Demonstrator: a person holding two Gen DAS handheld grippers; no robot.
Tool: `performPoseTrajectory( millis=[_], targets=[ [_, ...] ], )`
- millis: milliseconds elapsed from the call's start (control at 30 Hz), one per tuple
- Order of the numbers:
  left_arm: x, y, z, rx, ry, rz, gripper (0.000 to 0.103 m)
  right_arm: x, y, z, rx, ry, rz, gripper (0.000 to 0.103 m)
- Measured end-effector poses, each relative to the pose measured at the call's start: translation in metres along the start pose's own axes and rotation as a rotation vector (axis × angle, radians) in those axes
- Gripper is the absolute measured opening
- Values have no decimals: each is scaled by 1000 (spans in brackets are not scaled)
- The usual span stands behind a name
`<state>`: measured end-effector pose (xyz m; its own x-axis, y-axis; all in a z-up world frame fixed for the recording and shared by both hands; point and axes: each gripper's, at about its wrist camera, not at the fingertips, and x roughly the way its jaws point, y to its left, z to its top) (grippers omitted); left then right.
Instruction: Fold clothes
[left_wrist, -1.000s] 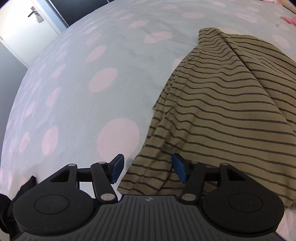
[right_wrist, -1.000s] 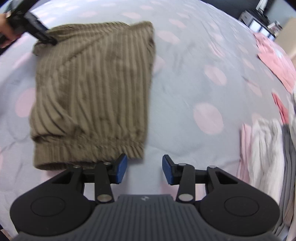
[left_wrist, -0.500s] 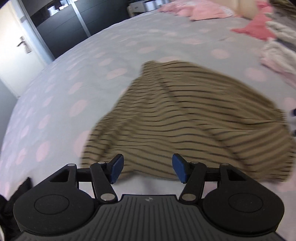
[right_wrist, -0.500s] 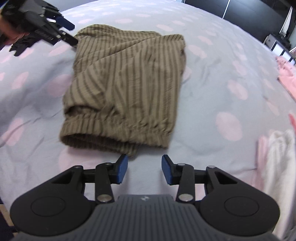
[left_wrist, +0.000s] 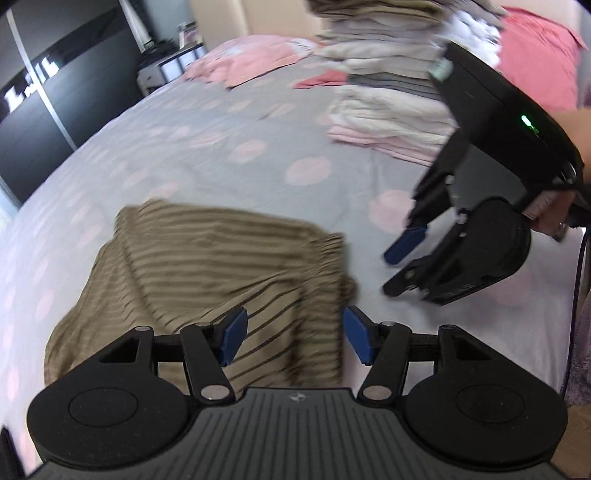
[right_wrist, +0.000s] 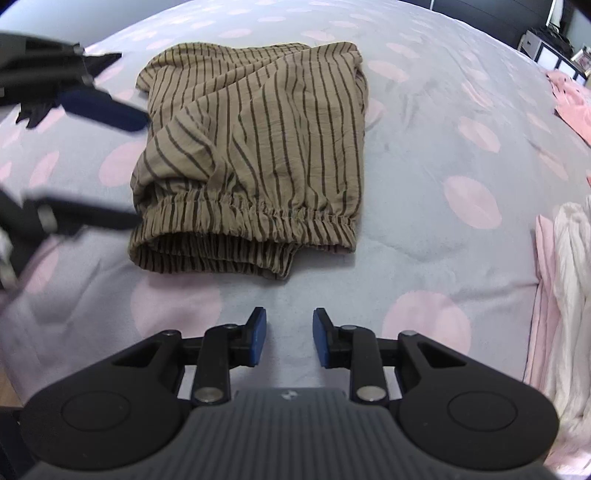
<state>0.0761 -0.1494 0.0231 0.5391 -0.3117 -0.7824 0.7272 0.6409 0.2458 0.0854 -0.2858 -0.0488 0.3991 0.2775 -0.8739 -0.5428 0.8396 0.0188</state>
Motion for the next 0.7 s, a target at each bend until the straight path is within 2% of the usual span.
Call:
performPoseTrajectory(
  millis=[67,167,233,333,500,533,567,600,700],
  targets=[
    [11,-11,3,53,-12,27,56,-2,-1,-2,-2,-20,9,31],
    [33,-23,7,130,12,57,46,-2,0,-4,-31,-63,22,31],
    [41,-23,5,144,53,79,32,-2,3,-5,-60,-91,24,31],
    [42,-16,0,115,84,78,28,2,7,-3,-85,-120,26,31],
    [40,-8,-8,106,99,96,28,14,9,5,-72,-110,23,31],
    [40,-7,-10,103,100,97,28,16,8,6,-60,-102,20,26],
    [40,-8,-11,107,101,98,28,18,7,8,-48,-94,17,10],
    [40,-9,-13,111,103,98,31,17,5,9,-26,-93,18,5],
    [38,-15,-17,143,100,92,43,13,-1,11,33,-97,35,5]
  ],
)
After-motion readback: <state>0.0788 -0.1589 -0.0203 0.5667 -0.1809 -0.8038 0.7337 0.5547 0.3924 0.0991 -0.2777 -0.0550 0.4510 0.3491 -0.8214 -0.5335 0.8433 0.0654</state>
